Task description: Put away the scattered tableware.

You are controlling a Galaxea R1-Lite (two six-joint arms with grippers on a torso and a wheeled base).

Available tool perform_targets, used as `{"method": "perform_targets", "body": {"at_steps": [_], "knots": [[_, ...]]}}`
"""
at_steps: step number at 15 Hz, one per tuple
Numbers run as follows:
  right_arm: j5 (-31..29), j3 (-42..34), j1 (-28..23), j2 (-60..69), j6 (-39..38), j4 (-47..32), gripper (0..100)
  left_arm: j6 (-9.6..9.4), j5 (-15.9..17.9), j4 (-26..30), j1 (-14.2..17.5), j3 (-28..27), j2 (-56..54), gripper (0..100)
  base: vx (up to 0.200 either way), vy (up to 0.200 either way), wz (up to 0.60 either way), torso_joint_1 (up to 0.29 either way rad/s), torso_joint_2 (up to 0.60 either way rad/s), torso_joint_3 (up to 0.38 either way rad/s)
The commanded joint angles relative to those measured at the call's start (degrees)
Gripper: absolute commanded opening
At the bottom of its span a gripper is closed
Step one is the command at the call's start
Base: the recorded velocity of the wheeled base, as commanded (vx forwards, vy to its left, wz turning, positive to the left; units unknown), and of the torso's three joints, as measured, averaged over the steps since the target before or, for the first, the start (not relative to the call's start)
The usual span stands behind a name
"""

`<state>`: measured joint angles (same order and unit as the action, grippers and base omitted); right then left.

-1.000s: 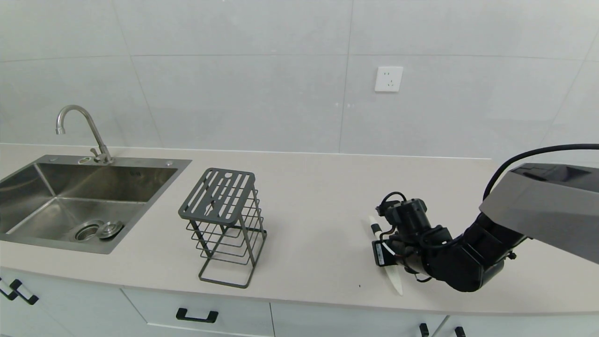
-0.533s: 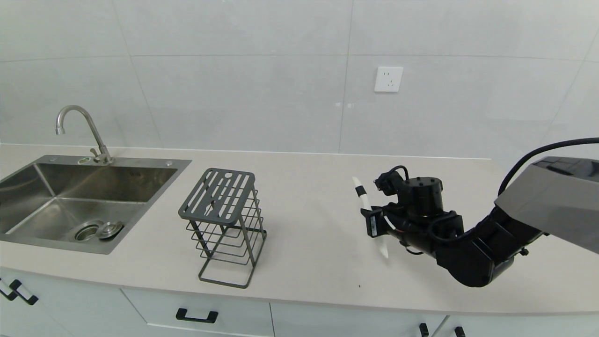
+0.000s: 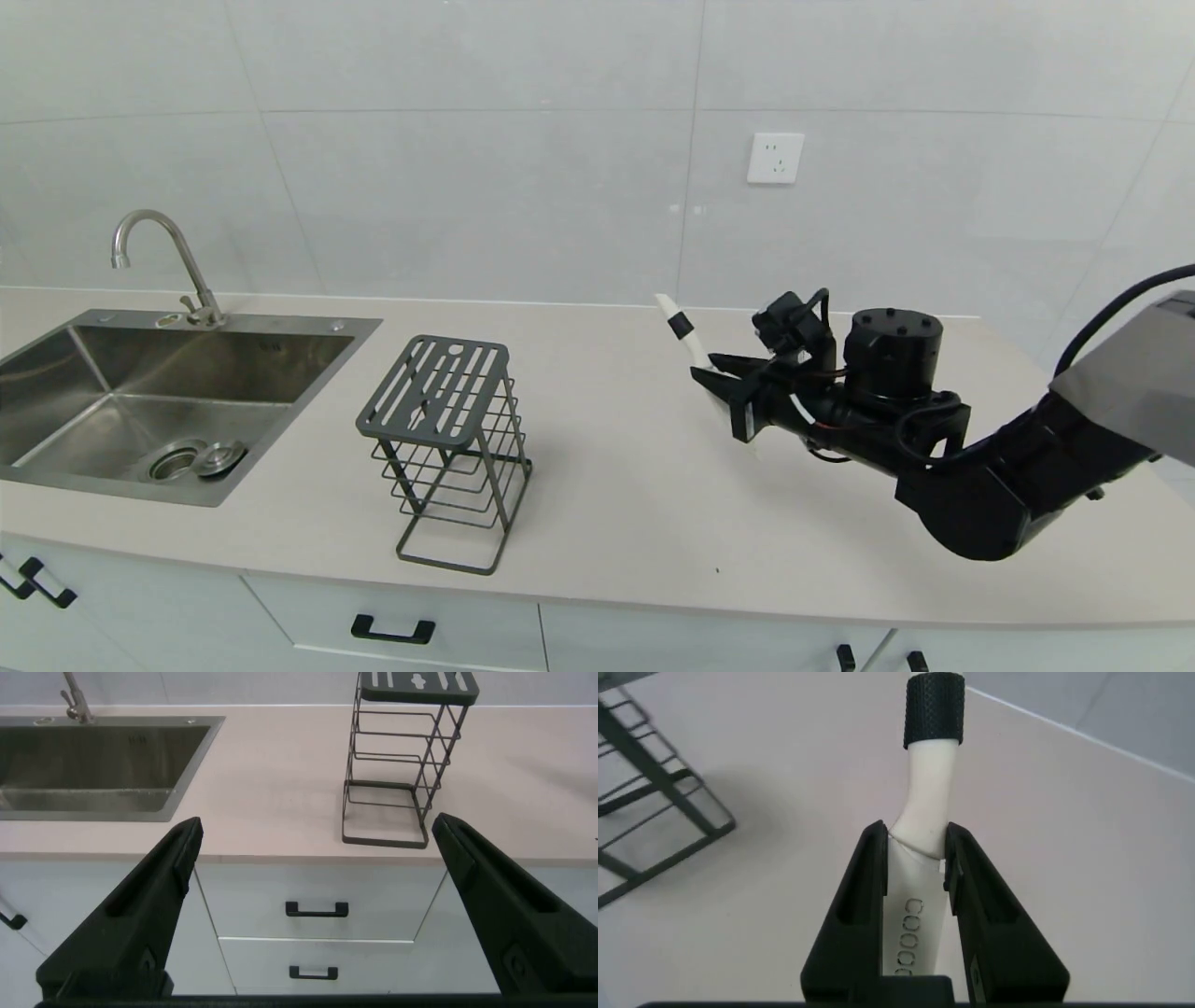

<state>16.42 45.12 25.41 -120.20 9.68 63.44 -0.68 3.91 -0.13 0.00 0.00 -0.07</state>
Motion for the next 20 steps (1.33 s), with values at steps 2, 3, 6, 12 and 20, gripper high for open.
{"method": "perform_targets", "body": {"at_steps": [2, 3, 6, 12, 20], "knots": [[6.69, -0.21, -3.43, 3.74, 4.73, 0.02, 0, -0.02, 0.13, -0.04, 0.00, 0.00, 0.07, 100, 0.000, 0.000, 0.00, 0.000, 0.00, 0.000], [10.74, -0.38, -4.31, 4.27, 7.55, -0.07, 0, -0.28, 0.22, -0.04, 0.00, 0.00, 0.07, 100, 0.000, 0.000, 0.00, 0.000, 0.00, 0.000], [13.37, -3.19, -4.05, 6.73, 9.31, -0.07, 0, -0.90, 1.18, -0.13, 0.00, 0.00, 0.07, 100, 0.000, 0.000, 0.00, 0.000, 0.00, 0.000], [13.37, -8.91, -1.94, 9.19, 9.39, 2.13, 0, -0.46, 7.07, -20.34, 0.00, 0.00, 0.07, 100, 0.000, 0.000, 0.00, 0.000, 0.00, 0.000], [17.24, -8.55, -0.09, 9.90, 8.69, 5.91, 0, 21.78, 35.90, -17.88, -2.72, -17.67, 22.40, 100, 0.000, 0.000, 0.00, 0.000, 0.00, 0.000]]}}
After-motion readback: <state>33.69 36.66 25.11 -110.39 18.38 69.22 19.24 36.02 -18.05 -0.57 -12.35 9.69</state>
